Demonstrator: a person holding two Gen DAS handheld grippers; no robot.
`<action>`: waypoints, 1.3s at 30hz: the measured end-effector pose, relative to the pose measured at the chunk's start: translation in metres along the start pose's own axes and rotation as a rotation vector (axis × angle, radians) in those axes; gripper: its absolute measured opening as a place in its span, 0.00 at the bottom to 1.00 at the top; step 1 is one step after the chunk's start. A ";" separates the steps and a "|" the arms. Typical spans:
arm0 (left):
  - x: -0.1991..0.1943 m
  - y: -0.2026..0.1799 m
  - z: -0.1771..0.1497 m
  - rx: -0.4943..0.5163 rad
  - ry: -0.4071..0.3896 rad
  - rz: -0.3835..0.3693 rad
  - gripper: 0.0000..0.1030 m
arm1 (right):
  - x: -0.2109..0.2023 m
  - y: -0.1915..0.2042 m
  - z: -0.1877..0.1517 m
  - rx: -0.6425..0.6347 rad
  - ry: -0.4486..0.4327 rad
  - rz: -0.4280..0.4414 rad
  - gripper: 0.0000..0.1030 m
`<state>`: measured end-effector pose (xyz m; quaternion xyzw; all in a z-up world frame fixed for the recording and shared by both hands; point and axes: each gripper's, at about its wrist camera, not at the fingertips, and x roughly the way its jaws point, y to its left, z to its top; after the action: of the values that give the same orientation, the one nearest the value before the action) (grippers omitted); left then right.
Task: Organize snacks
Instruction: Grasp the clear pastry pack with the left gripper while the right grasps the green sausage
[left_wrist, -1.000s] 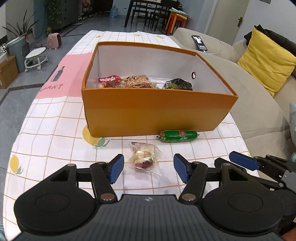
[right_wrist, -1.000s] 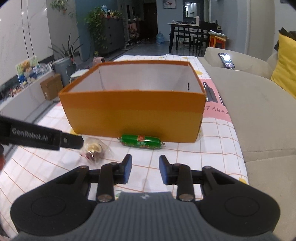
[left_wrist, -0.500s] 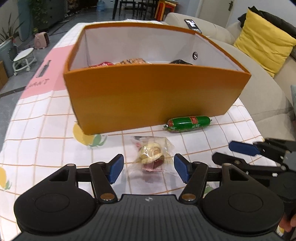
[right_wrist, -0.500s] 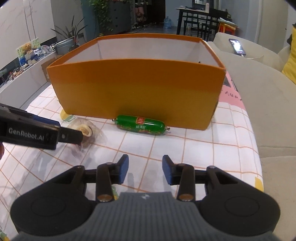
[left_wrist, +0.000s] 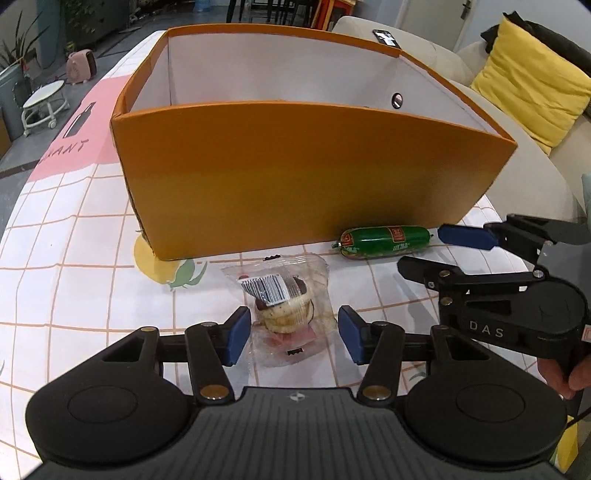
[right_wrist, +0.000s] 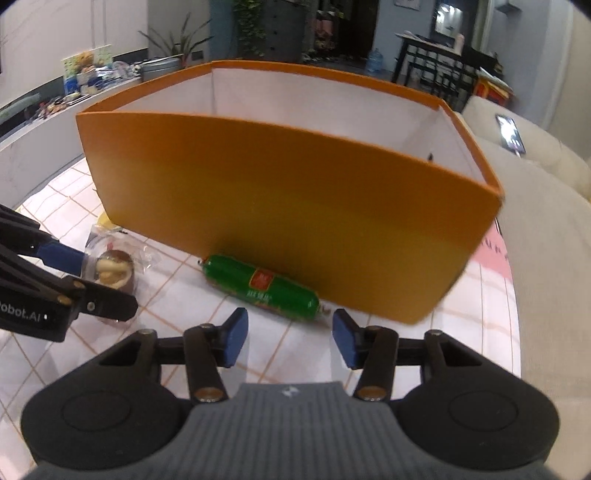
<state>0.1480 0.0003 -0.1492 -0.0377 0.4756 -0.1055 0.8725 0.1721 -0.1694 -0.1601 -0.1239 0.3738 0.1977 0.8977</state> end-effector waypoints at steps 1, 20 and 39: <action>0.000 0.000 0.000 -0.005 -0.001 0.001 0.59 | 0.003 0.000 0.002 -0.016 0.000 0.012 0.57; -0.014 0.015 0.010 -0.085 -0.067 -0.008 0.59 | -0.026 0.029 0.004 -0.002 0.004 0.105 0.43; 0.010 0.036 0.023 -0.340 0.008 -0.020 0.59 | 0.017 0.019 0.022 -0.048 0.035 0.149 0.28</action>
<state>0.1778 0.0321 -0.1504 -0.1888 0.4897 -0.0324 0.8506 0.1880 -0.1395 -0.1585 -0.1207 0.3927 0.2709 0.8705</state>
